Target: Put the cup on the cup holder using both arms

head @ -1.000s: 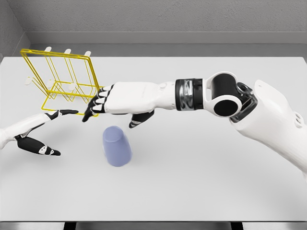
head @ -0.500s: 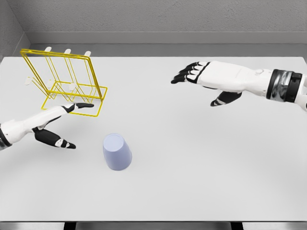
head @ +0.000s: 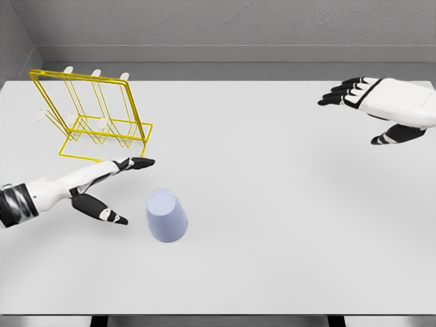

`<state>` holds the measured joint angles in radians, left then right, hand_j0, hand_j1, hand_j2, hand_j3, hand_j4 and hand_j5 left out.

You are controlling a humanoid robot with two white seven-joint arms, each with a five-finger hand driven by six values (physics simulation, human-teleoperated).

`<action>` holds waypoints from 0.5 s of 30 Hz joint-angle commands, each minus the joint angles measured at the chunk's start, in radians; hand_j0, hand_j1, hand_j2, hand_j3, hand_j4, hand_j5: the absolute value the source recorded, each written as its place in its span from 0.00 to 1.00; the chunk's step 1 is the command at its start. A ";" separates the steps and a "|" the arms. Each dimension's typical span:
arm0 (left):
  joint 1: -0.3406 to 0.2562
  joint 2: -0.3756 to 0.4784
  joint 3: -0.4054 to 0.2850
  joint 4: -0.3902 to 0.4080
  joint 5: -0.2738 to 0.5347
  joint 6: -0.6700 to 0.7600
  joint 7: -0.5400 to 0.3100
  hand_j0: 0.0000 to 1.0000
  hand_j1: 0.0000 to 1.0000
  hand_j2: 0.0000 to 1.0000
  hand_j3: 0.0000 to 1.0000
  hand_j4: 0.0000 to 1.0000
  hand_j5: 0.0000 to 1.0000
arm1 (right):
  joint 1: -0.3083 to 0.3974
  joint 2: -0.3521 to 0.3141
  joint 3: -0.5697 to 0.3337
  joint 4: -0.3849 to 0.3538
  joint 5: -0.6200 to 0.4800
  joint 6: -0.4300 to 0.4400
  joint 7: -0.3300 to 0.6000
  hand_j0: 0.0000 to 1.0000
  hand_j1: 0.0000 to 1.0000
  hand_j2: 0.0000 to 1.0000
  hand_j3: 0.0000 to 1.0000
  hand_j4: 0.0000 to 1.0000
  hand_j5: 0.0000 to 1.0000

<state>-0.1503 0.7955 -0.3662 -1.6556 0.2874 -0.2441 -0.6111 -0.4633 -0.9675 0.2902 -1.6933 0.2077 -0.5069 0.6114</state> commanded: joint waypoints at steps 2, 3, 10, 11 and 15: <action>0.002 0.002 -0.005 -0.020 0.001 -0.007 0.000 1.00 1.00 1.00 1.00 1.00 1.00 | 0.005 0.000 -0.003 0.000 -0.005 0.002 -0.001 1.00 1.00 1.00 1.00 1.00 1.00; 0.000 -0.001 -0.019 -0.020 -0.011 -0.029 0.000 1.00 1.00 1.00 1.00 1.00 1.00 | 0.005 0.001 -0.003 0.000 -0.005 0.002 -0.001 1.00 1.00 1.00 1.00 1.00 1.00; 0.006 -0.015 -0.053 -0.018 -0.014 -0.061 0.000 1.00 1.00 1.00 1.00 1.00 1.00 | 0.011 0.001 -0.003 0.000 -0.005 0.002 -0.001 1.00 1.00 1.00 1.00 1.00 1.00; 0.003 -0.030 -0.057 -0.016 -0.013 -0.061 0.000 1.00 1.00 1.00 1.00 1.00 1.00 | 0.011 0.003 -0.003 0.000 -0.005 0.002 -0.001 1.00 1.00 1.00 1.00 1.00 1.00; -0.006 -0.052 -0.069 -0.016 -0.014 -0.050 0.000 1.00 1.00 1.00 1.00 1.00 1.00 | 0.011 0.003 -0.003 0.000 -0.005 0.002 -0.001 1.00 1.00 1.00 1.00 1.00 1.00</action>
<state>-0.1565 0.7540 -0.4297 -1.6716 0.2668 -0.2963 -0.6110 -0.4525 -0.9645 0.2871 -1.6942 0.2073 -0.5072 0.6114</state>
